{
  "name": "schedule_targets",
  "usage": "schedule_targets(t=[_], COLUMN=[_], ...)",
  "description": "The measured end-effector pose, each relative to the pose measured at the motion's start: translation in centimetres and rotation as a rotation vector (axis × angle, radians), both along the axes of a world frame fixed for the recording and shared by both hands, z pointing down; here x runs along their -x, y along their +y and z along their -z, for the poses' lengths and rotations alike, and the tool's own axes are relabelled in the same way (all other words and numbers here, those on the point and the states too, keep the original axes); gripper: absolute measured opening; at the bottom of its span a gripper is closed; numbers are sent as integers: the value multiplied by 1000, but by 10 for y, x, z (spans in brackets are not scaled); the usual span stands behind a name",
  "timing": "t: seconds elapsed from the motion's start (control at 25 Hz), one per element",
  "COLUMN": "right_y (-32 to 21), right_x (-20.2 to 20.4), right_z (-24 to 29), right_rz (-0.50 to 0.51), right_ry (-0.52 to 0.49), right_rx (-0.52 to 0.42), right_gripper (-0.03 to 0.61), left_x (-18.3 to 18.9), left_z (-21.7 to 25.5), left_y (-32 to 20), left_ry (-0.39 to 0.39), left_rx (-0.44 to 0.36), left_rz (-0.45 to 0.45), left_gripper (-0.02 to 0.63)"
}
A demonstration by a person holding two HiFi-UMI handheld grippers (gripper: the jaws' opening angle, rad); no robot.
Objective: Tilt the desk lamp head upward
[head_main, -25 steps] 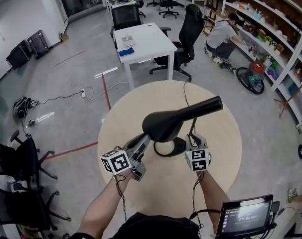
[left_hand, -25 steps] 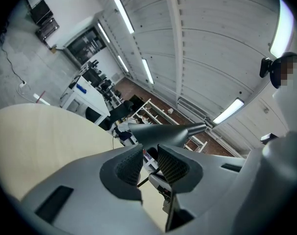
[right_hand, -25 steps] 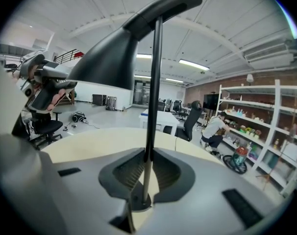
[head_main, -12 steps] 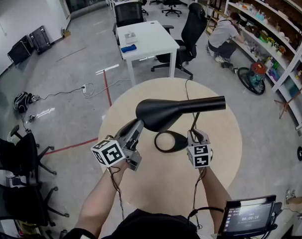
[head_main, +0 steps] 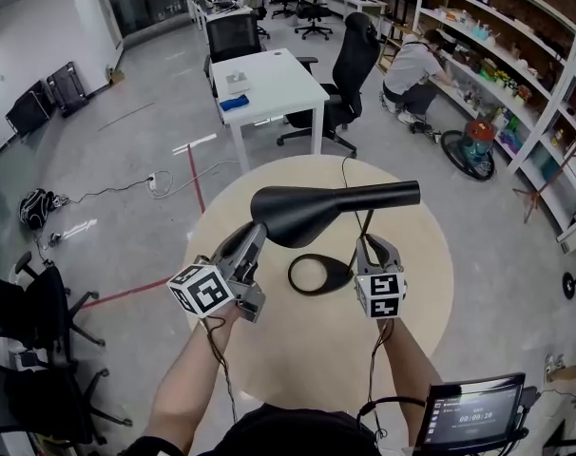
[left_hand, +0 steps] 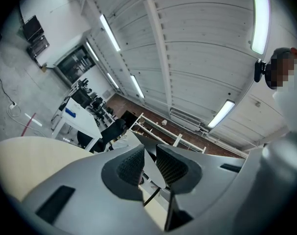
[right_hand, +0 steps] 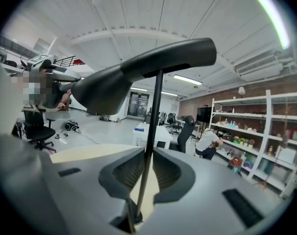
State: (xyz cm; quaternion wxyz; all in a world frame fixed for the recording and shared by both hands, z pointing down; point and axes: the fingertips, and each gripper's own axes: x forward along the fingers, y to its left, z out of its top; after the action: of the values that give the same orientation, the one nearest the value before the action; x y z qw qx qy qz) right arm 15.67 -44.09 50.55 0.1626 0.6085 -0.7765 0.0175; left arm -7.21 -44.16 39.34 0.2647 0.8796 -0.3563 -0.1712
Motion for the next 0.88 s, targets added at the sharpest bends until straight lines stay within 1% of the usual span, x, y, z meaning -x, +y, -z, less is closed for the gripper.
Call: schedule_targets(t=[0.24,0.44,0.56,0.88], right_y=[4,4,2,6], right_x=[5,10,9,11], right_z=[-1,-1,-2,-2], right_rz=[14,24,27,31], right_ry=[1,5,4,6], right_rx=[3,0,5,1], right_gripper=[44,41,39,32], left_x=[11,17,16,15], left_z=[27,49,57,81], left_y=[1,0,-3,2], left_ry=[-10,-39,-38,-85], left_rx=[-69,-122,-147,-207], left_rz=[16,26,28,48], left_gripper=[81,80,80,80])
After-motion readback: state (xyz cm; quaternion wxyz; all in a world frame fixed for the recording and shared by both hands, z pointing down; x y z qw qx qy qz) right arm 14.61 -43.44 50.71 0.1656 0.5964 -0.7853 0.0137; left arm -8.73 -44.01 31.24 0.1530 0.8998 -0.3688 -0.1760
